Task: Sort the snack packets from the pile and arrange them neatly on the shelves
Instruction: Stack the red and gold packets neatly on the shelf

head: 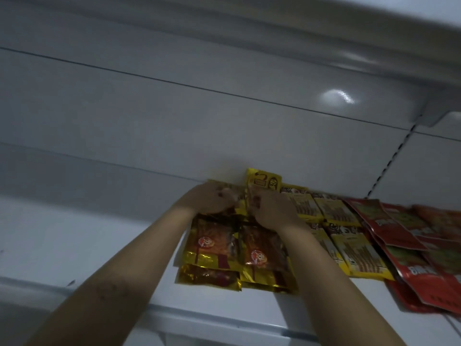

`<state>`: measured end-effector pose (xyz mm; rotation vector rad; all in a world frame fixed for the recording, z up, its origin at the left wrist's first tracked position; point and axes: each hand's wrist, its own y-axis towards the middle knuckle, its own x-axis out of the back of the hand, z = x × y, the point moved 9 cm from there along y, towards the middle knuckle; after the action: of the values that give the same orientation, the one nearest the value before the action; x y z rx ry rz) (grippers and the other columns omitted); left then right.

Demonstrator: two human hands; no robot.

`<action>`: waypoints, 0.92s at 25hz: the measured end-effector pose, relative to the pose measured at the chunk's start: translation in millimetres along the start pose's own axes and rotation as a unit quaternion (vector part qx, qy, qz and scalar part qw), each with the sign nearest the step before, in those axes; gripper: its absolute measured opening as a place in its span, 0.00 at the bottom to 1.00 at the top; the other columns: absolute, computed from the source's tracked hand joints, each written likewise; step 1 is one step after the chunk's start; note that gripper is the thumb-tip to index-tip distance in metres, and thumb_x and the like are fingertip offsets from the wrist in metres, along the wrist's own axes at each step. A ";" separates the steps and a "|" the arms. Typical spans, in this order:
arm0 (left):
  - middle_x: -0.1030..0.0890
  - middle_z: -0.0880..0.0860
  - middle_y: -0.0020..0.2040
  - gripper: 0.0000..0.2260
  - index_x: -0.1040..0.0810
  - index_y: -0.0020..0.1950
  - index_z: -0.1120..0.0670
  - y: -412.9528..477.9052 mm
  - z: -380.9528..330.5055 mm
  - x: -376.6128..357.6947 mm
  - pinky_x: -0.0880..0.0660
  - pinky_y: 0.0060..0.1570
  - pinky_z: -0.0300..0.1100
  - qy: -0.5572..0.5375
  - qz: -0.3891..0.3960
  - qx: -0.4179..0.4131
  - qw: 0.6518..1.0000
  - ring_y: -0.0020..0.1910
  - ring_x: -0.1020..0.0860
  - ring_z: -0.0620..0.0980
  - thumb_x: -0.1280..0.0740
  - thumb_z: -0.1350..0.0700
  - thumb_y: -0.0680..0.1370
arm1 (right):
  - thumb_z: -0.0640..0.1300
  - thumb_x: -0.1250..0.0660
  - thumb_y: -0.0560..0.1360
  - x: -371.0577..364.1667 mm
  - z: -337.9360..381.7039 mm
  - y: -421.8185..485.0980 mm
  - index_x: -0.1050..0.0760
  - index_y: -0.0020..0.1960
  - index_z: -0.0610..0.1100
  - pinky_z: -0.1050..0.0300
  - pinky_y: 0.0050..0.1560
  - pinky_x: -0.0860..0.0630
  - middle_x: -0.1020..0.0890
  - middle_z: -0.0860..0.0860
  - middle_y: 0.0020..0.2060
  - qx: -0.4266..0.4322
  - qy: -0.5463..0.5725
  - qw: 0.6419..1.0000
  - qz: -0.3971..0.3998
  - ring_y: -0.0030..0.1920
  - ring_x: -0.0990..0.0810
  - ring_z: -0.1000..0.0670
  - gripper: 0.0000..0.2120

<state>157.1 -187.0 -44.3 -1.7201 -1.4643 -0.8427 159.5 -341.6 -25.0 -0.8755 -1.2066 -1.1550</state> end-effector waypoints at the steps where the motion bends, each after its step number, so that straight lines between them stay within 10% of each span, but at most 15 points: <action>1: 0.27 0.53 0.71 0.23 0.28 0.71 0.51 2.2 0.7 -4.2 0.33 0.64 0.41 0.012 -0.004 -0.002 1.000 0.68 0.28 0.55 0.37 0.42 0.79 | 0.52 0.32 0.76 -0.6 0.9 -1.2 0.28 0.67 0.46 0.50 0.54 0.25 0.22 0.45 0.62 0.001 0.008 1.000 0.000 0.61 0.24 0.41 0.22; 6: 0.30 0.57 0.72 0.43 0.38 0.76 0.43 9.9 23.2 -7.8 0.33 0.69 0.54 -0.040 -0.019 0.021 0.999 0.70 0.31 0.59 0.35 0.32 0.63 | 0.59 0.30 0.73 -4.8 -4.4 7.9 0.36 0.75 0.46 0.46 0.69 0.33 0.32 0.45 0.73 -0.010 -0.024 0.998 0.051 0.71 0.34 0.41 0.36; 23: 0.38 0.61 0.73 0.29 0.39 0.76 0.50 8.0 27.9 -8.8 0.37 0.67 0.56 0.012 -0.062 0.027 0.998 0.72 0.42 0.63 0.41 0.37 0.79 | 0.48 0.40 0.80 -22.7 2.5 31.7 0.46 0.78 0.41 0.47 0.63 0.28 0.31 0.39 0.71 -0.059 0.003 0.978 0.198 0.65 0.27 0.39 0.30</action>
<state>164.7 -168.8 -67.4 -1.5869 -1.5771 -0.8772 190.3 -327.6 -44.6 -1.1428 -0.9111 -0.9083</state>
